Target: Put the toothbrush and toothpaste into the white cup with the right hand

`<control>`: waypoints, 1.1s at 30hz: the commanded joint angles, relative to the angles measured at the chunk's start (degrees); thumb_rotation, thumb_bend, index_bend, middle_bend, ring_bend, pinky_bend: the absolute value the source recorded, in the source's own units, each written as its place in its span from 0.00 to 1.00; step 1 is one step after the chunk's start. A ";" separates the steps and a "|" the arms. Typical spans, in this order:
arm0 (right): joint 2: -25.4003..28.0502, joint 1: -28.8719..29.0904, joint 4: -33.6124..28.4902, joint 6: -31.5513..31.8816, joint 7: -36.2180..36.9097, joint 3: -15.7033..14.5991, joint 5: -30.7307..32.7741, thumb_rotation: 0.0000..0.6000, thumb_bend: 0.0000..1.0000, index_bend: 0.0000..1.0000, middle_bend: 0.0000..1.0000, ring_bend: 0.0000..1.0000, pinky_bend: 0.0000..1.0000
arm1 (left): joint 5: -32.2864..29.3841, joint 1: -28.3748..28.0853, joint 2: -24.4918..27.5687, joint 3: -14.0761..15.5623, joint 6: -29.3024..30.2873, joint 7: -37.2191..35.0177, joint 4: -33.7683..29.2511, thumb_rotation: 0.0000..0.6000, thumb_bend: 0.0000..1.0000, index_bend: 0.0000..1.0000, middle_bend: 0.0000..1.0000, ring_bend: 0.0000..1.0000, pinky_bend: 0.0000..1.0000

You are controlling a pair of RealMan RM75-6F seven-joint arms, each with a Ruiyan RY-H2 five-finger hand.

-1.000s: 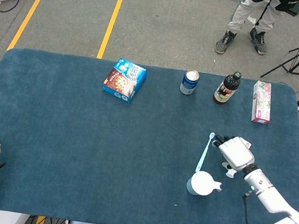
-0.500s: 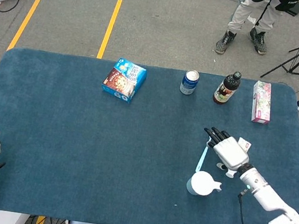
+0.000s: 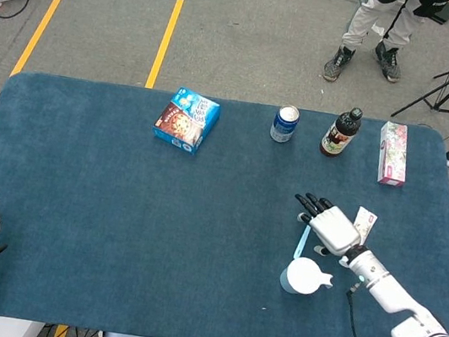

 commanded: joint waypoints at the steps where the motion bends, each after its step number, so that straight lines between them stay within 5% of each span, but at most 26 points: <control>1: -0.42 0.27 0.48 -0.28 0.33 -0.27 -0.04 1.00 0.00 0.33 0.01 0.00 0.22 | -0.04 0.01 0.03 0.00 0.01 -0.01 -0.04 1.00 0.00 0.59 0.25 0.19 0.19; 33: -5.06 1.48 5.86 -0.63 3.71 -1.44 0.64 1.00 0.00 0.30 0.00 0.00 0.22 | -0.47 -0.15 0.24 0.04 -0.30 0.00 -0.20 1.00 0.00 0.59 0.25 0.19 0.19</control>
